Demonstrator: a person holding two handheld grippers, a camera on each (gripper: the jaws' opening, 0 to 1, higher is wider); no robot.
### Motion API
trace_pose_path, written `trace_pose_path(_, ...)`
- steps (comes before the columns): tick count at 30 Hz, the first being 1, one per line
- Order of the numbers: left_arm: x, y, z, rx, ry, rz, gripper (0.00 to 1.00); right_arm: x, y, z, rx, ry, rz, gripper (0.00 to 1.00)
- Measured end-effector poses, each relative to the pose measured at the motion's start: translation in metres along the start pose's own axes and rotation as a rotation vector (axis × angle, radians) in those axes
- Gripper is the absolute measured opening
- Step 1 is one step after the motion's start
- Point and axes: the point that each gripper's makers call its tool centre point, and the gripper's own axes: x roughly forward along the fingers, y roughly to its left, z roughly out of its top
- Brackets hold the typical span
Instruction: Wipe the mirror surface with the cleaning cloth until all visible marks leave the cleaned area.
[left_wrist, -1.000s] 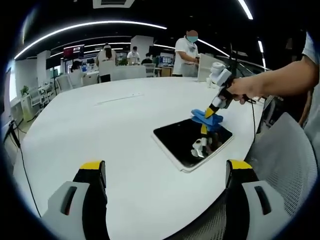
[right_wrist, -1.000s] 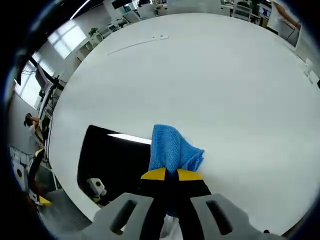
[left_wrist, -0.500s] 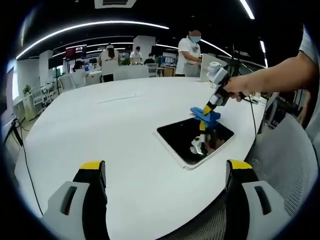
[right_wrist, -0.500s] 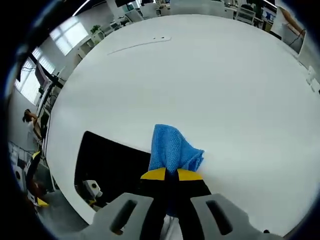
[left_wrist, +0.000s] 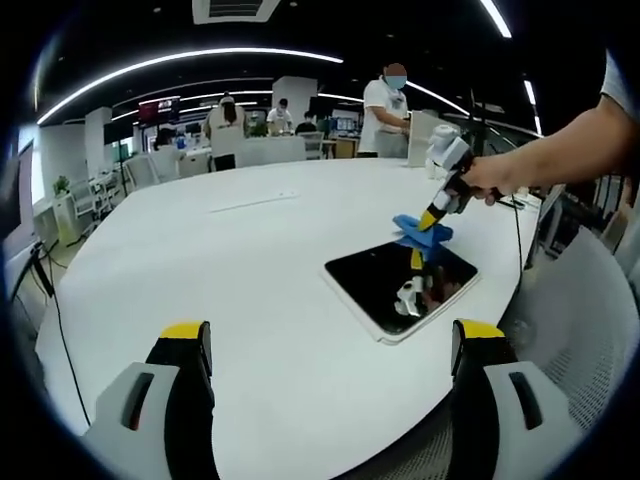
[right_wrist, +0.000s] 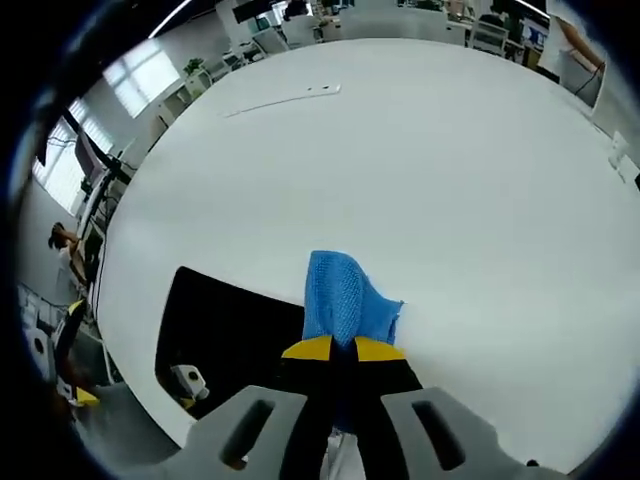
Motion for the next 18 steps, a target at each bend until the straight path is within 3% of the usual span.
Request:
trace_pose_path(11, -0.001, 0.0, 0.001, 0.032, 0.002, 0.011, 0.99, -0.047, -0.033, -0.003, 0.014, -0.045, -0.011, 0.0)
trace_pose_path(18, -0.002, 0.003, 0.003, 0.015, -0.009, 0.029, 0.99, -0.042, -0.058, -0.022, 0.041, -0.006, -0.035, 0.01)
